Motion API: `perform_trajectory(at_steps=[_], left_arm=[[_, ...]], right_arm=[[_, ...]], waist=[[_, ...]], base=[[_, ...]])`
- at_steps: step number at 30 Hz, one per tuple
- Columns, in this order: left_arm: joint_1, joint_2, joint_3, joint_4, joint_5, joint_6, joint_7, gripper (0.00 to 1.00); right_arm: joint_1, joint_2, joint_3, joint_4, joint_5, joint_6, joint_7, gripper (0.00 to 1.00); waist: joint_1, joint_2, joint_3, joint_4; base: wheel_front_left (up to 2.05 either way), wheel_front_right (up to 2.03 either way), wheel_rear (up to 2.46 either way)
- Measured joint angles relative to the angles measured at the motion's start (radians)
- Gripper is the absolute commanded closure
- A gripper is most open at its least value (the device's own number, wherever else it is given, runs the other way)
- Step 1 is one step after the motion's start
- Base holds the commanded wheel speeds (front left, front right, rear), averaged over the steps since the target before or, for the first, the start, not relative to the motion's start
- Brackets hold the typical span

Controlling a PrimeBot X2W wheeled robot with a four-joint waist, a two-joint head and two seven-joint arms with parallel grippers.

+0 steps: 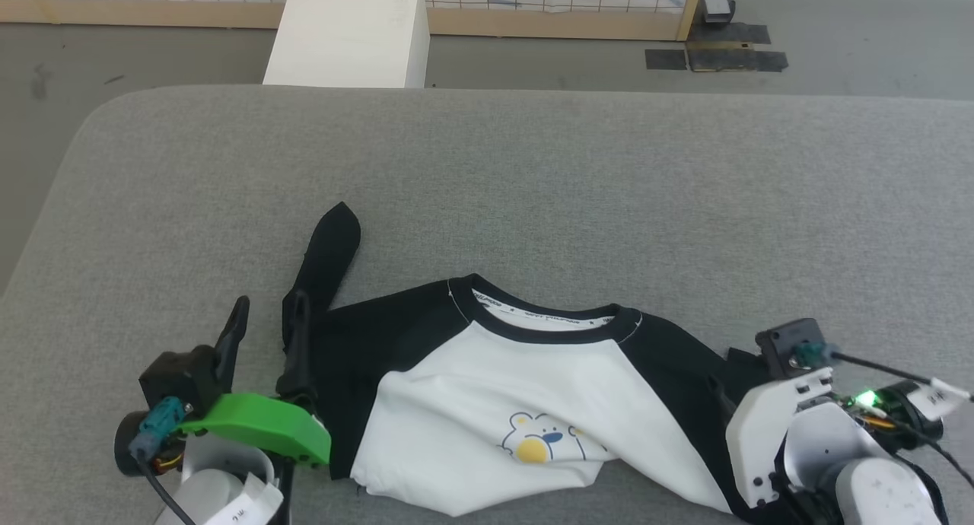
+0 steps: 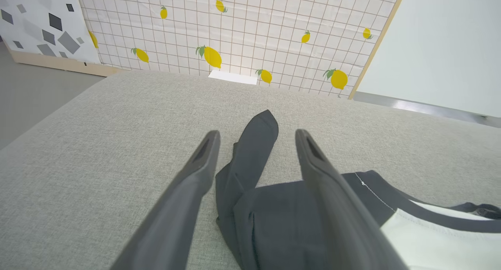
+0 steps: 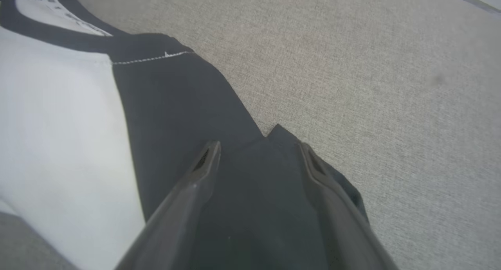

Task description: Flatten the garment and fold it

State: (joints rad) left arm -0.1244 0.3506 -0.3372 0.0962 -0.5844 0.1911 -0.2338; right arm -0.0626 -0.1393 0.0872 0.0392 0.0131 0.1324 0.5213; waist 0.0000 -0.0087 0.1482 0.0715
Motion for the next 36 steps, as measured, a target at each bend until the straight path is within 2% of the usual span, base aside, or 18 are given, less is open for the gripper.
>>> perform_trajectory(at_steps=[8, 16, 17, 18, 19, 20, 24, 31, 36], left_arm=[[-0.007, -0.073, 0.044, -0.015, 0.078, -0.041, -0.021, 0.00], [-0.009, -0.133, 0.090, -0.009, 0.136, -0.094, -0.023, 0.00], [-0.010, -0.139, 0.095, -0.007, 0.138, -0.100, -0.023, 0.00], [-0.010, -0.144, 0.099, -0.004, 0.142, -0.106, -0.023, 0.00], [-0.010, -0.149, 0.104, -0.001, 0.150, -0.111, -0.023, 0.00], [-0.011, -0.154, 0.107, 0.003, 0.156, -0.116, -0.023, 0.00], [-0.013, -0.165, 0.117, 0.025, 0.172, -0.131, -0.023, 0.00], [-0.037, -0.168, 0.123, 0.071, 0.181, -0.152, -0.023, 0.00], [-0.082, -0.161, 0.095, 0.112, 0.188, -0.175, 0.012, 0.00]], right_arm=[[-0.131, -0.100, 0.112, 0.102, 0.012, 0.000, 0.057, 0.00], [-0.240, -0.190, 0.272, 0.201, 0.101, -0.001, 0.138, 0.00], [-0.254, -0.203, 0.297, 0.205, 0.124, -0.001, 0.162, 0.16], [-0.269, -0.219, 0.322, 0.205, 0.146, -0.001, 0.186, 0.59], [-0.283, -0.235, 0.347, 0.203, 0.169, -0.001, 0.206, 0.82], [-0.291, -0.245, 0.361, 0.199, 0.183, -0.001, 0.215, 1.00], [-0.301, -0.258, 0.358, 0.192, 0.187, 0.001, 0.182, 1.00], [-0.300, -0.233, 0.158, 0.187, 0.058, 0.000, 0.033, 1.00], [-0.280, -0.194, 0.095, 0.163, 0.032, 0.000, -0.002, 1.00]], waist=[[0.0000, 0.0000, 0.029, 0.019], [0.0000, 0.0000, 0.066, 0.044], [0.0000, 0.0000, 0.069, 0.047], [0.0000, 0.0000, 0.072, 0.050], [0.0000, 0.0000, 0.075, 0.052], [0.0000, 0.0000, 0.077, 0.054], [0.0000, 0.0000, 0.081, 0.051], [0.0000, 0.0000, 0.067, 0.036], [0.0000, 0.0000, 0.051, 0.026]], base=[[0.00, 0.00, 0.00], [0.00, 0.00, 0.00], [0.00, 0.00, 0.00], [0.00, 0.00, 0.00], [0.00, 0.00, 0.00], [0.00, 0.00, 0.00], [0.00, 0.00, 0.00], [0.00, 0.00, 0.00], [0.00, 0.00, 0.00]])
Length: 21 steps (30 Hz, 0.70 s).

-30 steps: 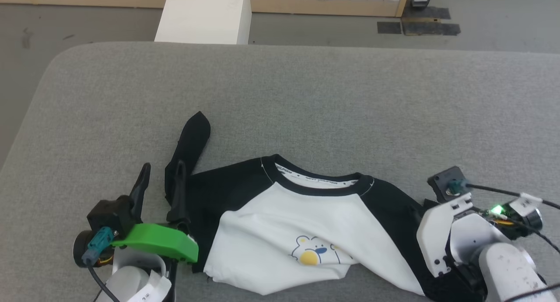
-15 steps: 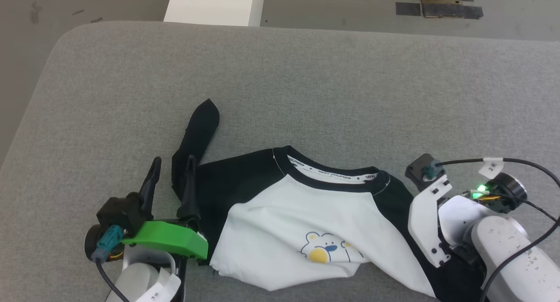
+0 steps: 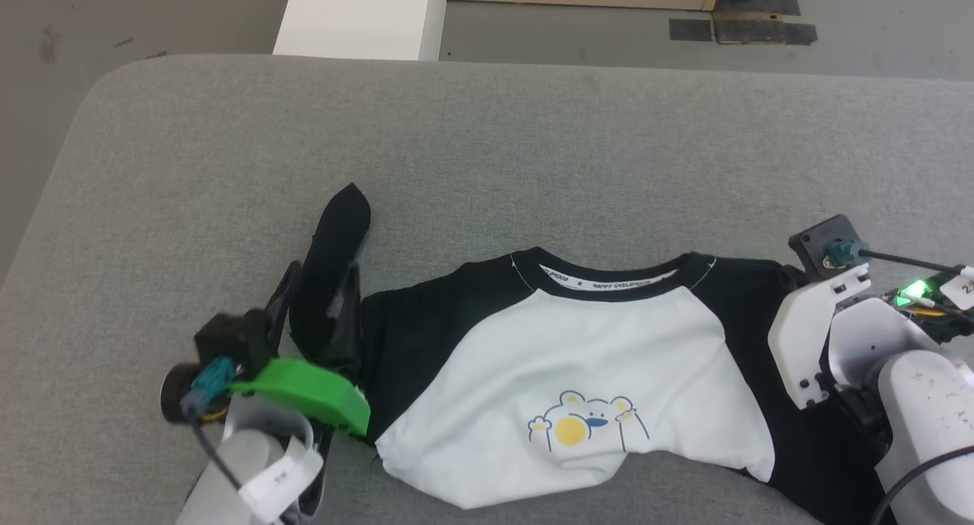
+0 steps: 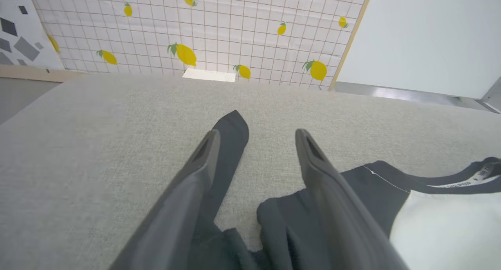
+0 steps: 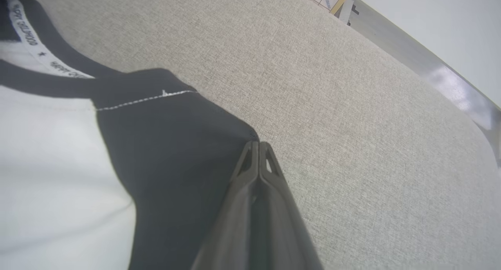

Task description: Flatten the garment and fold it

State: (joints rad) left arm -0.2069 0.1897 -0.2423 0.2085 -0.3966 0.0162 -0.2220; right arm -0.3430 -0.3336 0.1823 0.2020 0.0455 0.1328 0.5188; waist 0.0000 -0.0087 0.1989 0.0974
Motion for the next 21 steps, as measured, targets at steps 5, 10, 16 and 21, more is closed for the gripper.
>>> perform_trajectory(at_steps=[5, 10, 16, 21], left_arm=[[-0.115, 0.027, -0.058, 0.062, 0.018, -0.046, 0.122, 0.00], [-0.228, 0.051, -0.146, 0.160, 0.040, -0.104, 0.329, 0.00], [-0.310, 0.070, -0.224, 0.243, 0.039, -0.126, 0.556, 0.00], [-0.347, 0.094, -0.262, 0.284, 0.042, -0.130, 0.736, 0.00]], right_arm=[[0.033, 0.010, -0.003, -0.030, -0.002, 0.000, 0.009, 1.00], [0.038, 0.021, 0.012, -0.047, 0.002, 0.000, 0.019, 1.00], [0.039, 0.021, 0.011, -0.058, 0.008, 0.000, 0.032, 1.00], [0.040, 0.020, 0.016, -0.066, 0.011, 0.000, 0.037, 1.00]], waist=[[0.0000, 0.0000, -0.004, -0.012], [0.0000, 0.0000, 0.003, -0.031], [0.0000, 0.0000, 0.023, -0.050], [0.0000, 0.0000, 0.039, -0.070]], base=[[0.00, 0.00, 0.00], [0.00, 0.00, 0.00], [0.00, 0.00, 0.00], [0.00, 0.00, 0.00]])
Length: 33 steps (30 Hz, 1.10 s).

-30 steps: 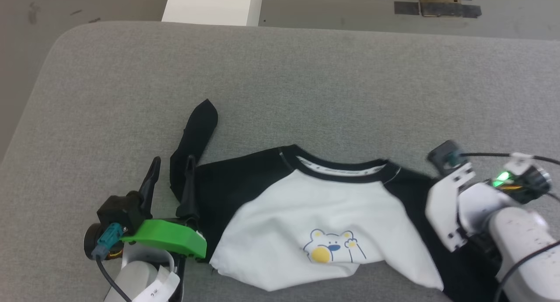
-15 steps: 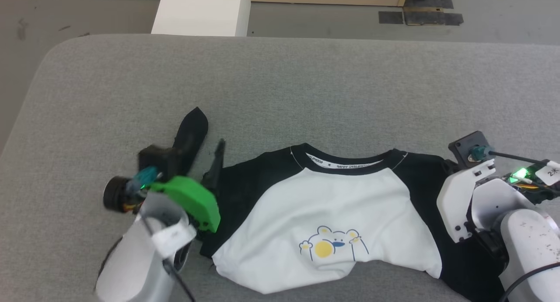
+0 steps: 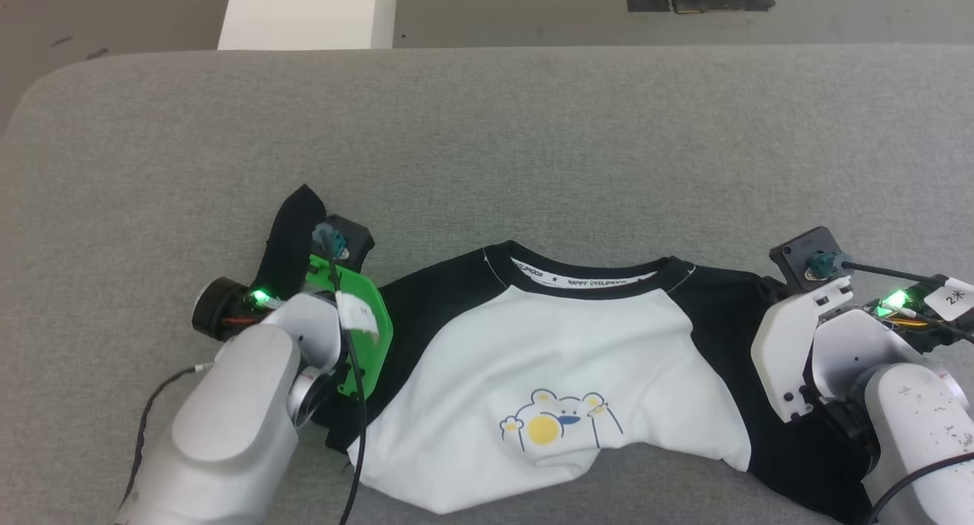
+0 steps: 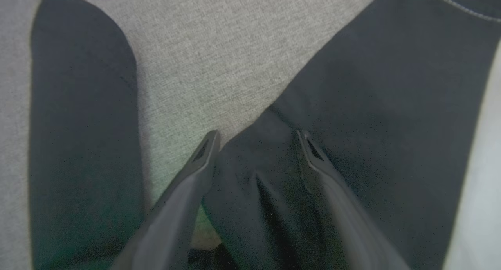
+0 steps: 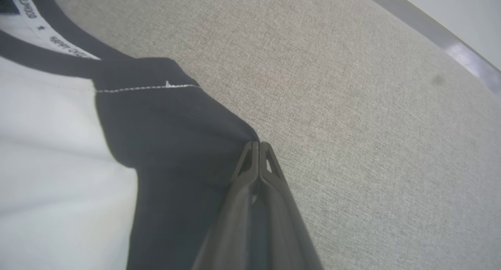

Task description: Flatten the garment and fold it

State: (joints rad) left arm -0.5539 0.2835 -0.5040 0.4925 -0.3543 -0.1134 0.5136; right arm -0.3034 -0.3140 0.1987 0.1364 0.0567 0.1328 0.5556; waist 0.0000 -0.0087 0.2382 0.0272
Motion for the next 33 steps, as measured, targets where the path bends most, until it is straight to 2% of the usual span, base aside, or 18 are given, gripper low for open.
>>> perform_trajectory(at_steps=[7, 9, 16, 21, 25, 28, 33], left_arm=[[-0.028, 0.033, -0.039, -0.035, -0.019, -0.001, 0.162, 0.00], [-0.032, 0.044, -0.061, -0.055, -0.047, -0.001, 0.198, 0.99], [-0.038, 0.082, -0.152, -0.120, -0.128, -0.009, 0.213, 1.00], [-0.059, 0.137, -0.189, -0.187, -0.226, -0.011, 0.147, 1.00], [-0.152, 0.197, -0.166, -0.265, -0.310, -0.014, 0.067, 1.00], [-0.228, 0.236, -0.139, -0.303, -0.331, -0.014, 0.018, 1.00], [-0.346, 0.257, -0.065, -0.312, -0.346, -0.013, -0.060, 1.00]], right_arm=[[0.000, 0.001, 0.000, -0.002, 0.011, 0.000, 0.000, 1.00], [0.000, 0.004, 0.001, -0.002, 0.014, 0.000, 0.000, 1.00], [0.000, 0.007, 0.007, 0.006, 0.024, 0.000, 0.000, 1.00], [-0.013, -0.023, 0.032, -0.009, 0.046, 0.000, 0.000, 1.00], [-0.078, -0.080, 0.067, -0.051, 0.067, 0.000, 0.026, 1.00], [-0.152, -0.130, 0.089, -0.084, 0.080, 0.000, 0.050, 1.00], [-0.315, -0.206, 0.123, -0.130, 0.111, 0.000, 0.093, 1.00]], waist=[[0.0000, 0.0000, 0.017, -0.027], [0.0000, 0.0000, 0.018, -0.033], [0.0000, 0.0000, 0.010, -0.042], [0.0000, 0.0000, -0.002, -0.047], [0.0000, 0.0000, -0.011, -0.052], [0.0000, 0.0000, -0.008, -0.053], [0.0000, 0.0000, 0.020, -0.052]], base=[[0.00, 0.00, 0.00], [0.00, 0.00, 0.00], [0.00, 0.00, 0.00], [0.00, 0.00, 0.00], [0.00, 0.00, 0.00], [0.00, 0.00, 0.00], [0.00, 0.00, 0.00]])
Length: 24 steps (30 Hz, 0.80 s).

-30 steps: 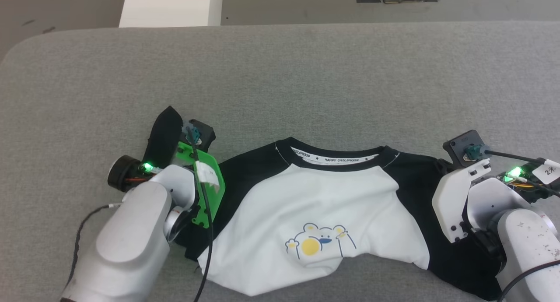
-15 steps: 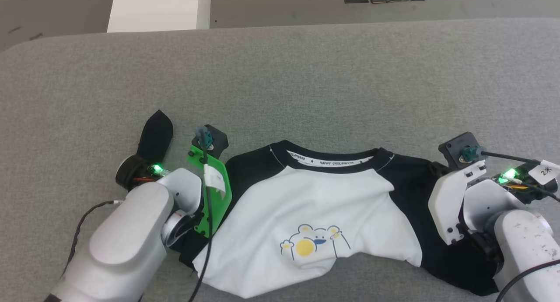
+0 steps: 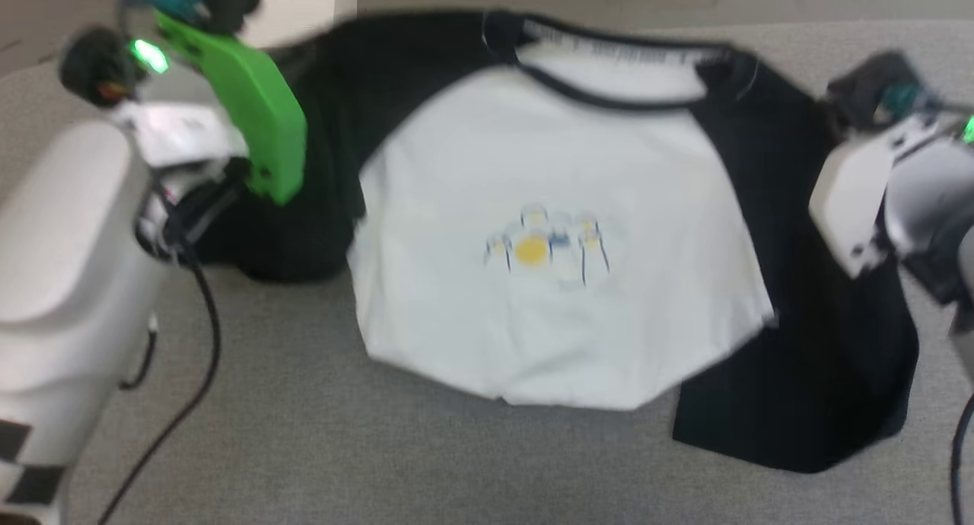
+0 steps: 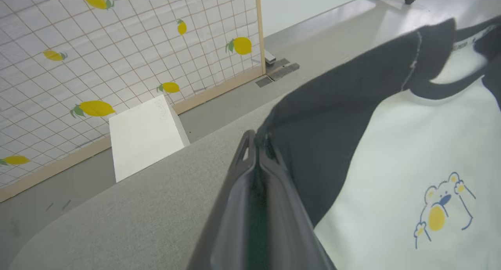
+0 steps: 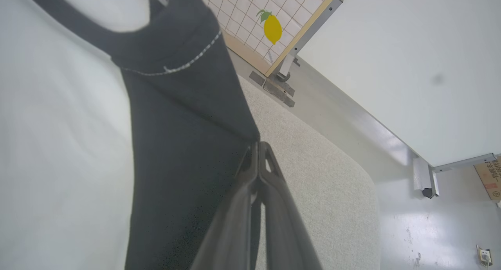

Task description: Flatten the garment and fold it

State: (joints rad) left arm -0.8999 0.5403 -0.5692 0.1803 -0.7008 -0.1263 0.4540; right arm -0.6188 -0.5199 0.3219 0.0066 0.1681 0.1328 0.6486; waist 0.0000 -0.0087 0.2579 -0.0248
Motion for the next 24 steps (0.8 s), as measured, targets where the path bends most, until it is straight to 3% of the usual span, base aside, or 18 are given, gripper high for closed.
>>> perform_trajectory(at_steps=[4, 12, 19, 24], left_arm=[[-0.087, 0.000, 0.053, 0.016, 0.001, 0.020, -0.048, 1.00], [-0.281, -0.032, 0.143, 0.070, 0.045, 0.103, -0.146, 1.00], [-0.482, -0.072, 0.234, 0.114, 0.061, 0.183, -0.262, 1.00], [-0.607, -0.091, 0.283, 0.156, 0.071, 0.217, -0.349, 1.00]], right_arm=[[-0.151, -0.031, 0.032, -0.005, 0.036, 0.000, 0.031, 1.00], [-0.535, -0.053, 0.100, 0.048, 0.071, 0.000, 0.046, 1.00], [-0.844, 0.016, 0.110, 0.159, 0.035, 0.000, -0.004, 1.00], [-1.027, 0.095, 0.040, 0.269, -0.052, 0.000, -0.112, 1.00]], waist=[[0.0000, 0.0000, 0.034, -0.001], [0.0001, 0.0000, 0.124, -0.003], [0.0001, 0.0000, 0.215, -0.008], [0.0003, 0.0000, 0.275, -0.015]], base=[[0.00, 0.00, 0.00], [0.00, 0.00, 0.00], [0.00, 0.00, 0.00], [0.00, 0.00, 0.00]])
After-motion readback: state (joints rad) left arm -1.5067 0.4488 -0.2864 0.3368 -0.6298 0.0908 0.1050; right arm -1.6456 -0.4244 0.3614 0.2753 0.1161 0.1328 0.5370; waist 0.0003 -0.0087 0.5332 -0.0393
